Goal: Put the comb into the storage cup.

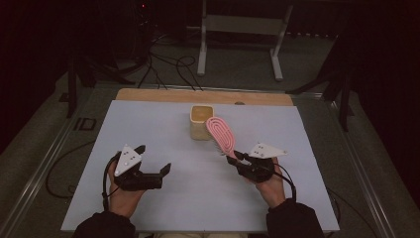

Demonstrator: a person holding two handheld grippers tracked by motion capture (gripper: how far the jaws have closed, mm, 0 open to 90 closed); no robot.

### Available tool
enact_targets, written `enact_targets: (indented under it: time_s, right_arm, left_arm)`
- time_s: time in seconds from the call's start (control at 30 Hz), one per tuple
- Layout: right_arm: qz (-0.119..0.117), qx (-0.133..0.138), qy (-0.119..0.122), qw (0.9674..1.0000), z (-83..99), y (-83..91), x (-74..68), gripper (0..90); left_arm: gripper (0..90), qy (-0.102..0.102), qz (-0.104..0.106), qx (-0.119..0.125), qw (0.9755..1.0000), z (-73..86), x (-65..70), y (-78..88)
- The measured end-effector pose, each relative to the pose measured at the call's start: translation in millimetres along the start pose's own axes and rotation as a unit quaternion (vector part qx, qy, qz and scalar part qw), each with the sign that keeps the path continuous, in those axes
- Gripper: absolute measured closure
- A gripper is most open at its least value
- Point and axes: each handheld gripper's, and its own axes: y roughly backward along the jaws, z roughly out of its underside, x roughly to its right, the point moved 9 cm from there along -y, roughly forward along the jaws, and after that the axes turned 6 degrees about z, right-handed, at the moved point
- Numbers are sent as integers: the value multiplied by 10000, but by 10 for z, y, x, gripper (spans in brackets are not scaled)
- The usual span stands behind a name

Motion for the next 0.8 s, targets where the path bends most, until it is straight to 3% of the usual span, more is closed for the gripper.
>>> enact_targets:
  time_s: [0.37,0.8]
  right_arm:
    - [76,76,54,9999,-34,47,10,700]
    - [112,110,-66,9999,-59,96,36,701]
  left_arm:
    - [3,-53,2,-279,9996,-220,120,-184]
    - [2,-143,266,-277,9992,-439,320,-398]
